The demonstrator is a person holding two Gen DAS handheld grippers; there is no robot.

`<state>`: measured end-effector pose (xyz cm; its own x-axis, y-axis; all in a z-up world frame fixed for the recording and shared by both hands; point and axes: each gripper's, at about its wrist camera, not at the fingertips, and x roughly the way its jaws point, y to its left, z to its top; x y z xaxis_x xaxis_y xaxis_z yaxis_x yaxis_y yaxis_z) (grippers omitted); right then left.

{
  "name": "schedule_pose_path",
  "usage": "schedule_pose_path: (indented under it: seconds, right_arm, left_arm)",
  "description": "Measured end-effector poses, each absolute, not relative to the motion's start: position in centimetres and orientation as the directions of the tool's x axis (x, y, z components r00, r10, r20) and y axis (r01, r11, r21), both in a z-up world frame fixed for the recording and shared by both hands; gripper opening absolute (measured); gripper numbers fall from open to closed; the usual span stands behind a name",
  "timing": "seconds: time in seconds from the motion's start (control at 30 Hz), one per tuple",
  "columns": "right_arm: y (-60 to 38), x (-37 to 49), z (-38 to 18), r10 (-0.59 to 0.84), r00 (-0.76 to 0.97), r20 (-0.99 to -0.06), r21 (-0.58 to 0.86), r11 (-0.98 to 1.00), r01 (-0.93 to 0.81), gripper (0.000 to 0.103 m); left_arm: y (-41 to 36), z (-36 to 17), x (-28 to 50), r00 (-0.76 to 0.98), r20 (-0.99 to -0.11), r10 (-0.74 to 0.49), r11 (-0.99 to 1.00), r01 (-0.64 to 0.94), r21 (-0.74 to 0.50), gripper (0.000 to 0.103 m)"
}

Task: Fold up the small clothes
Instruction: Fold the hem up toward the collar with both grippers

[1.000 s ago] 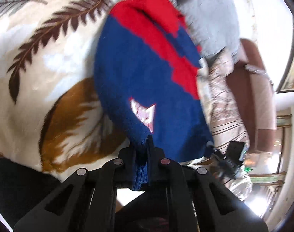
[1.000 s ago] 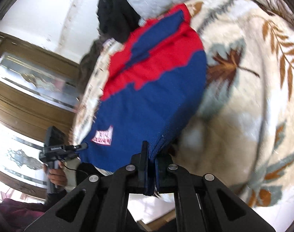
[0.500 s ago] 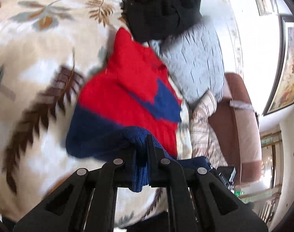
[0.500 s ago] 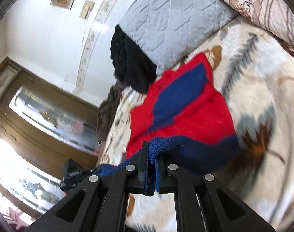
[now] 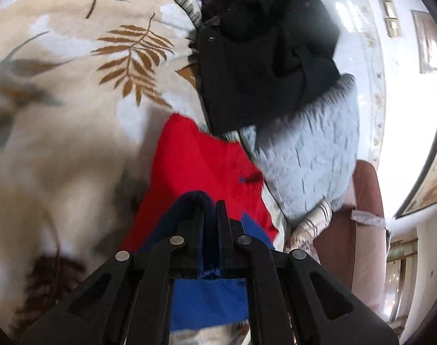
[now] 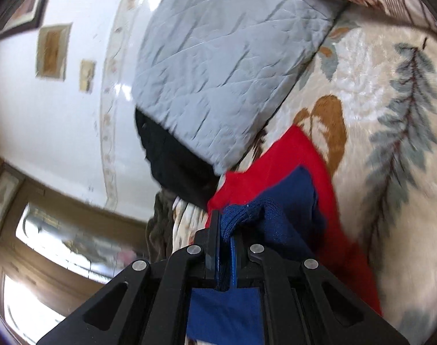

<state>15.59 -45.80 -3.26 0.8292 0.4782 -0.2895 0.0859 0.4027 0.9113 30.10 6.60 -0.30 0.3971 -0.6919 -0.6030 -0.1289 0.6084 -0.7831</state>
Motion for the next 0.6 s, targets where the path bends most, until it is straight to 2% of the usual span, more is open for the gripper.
schedule_pose_path:
  seconds: [0.3,0.37,0.47,0.53,0.6]
  right_arm:
    - [-47.3,21.9,-6.2,0.423,0.854,-0.304,0.921,0.361,0.149,0.004]
    - [-47.6,23.0,-7.4,0.403,0.849,-0.342,0.913,0.355,0.199,0.006]
    - [-47.5,23.6,-8.3,0.424,0.825,-0.374,0.909,0.345,0.235,0.010]
    - [-47.8,22.8,-6.9,0.432,0.843,-0.321,0.918,0.360,0.165,0.011]
    - [-48.4,21.8,-5.7,0.414,0.872,-0.259,0.925,0.367,0.101,0.024]
  left_arm:
    - [5.4,-4.1,37.6,0.411,-0.667,-0.622,0.652,-0.201,-0.731,0.004]
    - [5.9,-5.0,38.7,0.420,-0.695,-0.583,0.665,-0.246,-0.706,0.004]
    - [7.8,-5.2,39.0,0.430,-0.667,-0.609,0.610,-0.284,-0.740,0.004]
    - [8.7,-3.8,38.3,0.456,-0.620,-0.639,0.596,-0.217,-0.773,0.005]
    - [9.0,-2.4,37.1,0.463,-0.603,-0.650,0.618,-0.140,-0.773,0.006]
